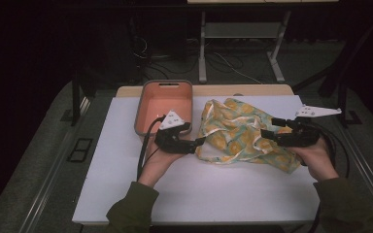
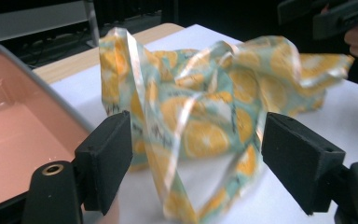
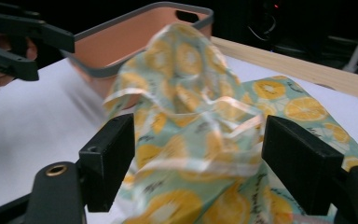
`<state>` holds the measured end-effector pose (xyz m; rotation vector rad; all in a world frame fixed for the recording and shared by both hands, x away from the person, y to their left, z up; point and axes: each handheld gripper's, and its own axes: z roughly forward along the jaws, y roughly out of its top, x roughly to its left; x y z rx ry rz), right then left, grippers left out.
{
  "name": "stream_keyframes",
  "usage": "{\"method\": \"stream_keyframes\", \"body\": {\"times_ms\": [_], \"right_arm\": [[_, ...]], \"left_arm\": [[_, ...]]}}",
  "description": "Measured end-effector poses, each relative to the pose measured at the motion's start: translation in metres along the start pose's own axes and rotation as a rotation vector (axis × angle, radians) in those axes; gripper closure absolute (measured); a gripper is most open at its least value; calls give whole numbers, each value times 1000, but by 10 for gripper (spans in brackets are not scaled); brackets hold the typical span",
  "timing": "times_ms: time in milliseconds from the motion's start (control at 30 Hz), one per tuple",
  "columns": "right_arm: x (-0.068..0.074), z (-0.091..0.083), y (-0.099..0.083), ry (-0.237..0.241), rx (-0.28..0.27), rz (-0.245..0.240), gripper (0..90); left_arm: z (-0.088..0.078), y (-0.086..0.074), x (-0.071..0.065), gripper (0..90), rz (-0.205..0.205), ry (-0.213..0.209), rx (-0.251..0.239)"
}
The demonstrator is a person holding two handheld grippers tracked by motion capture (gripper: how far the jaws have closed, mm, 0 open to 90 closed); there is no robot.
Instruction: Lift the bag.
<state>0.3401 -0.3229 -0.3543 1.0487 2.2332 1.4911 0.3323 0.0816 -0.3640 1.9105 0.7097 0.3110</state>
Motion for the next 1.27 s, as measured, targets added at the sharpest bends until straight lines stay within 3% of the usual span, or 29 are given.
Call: {"method": "stream_keyframes", "body": {"times_ms": [233, 533, 733, 933, 1033, 1267], "right_arm": [[16, -20, -16, 42, -10, -41, 209], [32, -27, -50, 46, 9, -76, 187], [38, -24, -72, 18, 29, -92, 168], [35, -15, -96, -16, 113, -108, 165], [33, -12, -98, -25, 135, -108, 165], [33, -12, -98, -29, 124, -110, 165]], "left_arm": [[-32, -28, -3, 170, 13, -16, 24], [-55, -68, 2, 74, 18, -11, 51], [-64, -86, 1, 0, 13, -22, 66], [-66, -103, 0, 0, -2, -27, 113], [-65, -106, 2, 0, -6, -34, 132], [-63, -106, 2, 0, -8, -38, 134]]}}
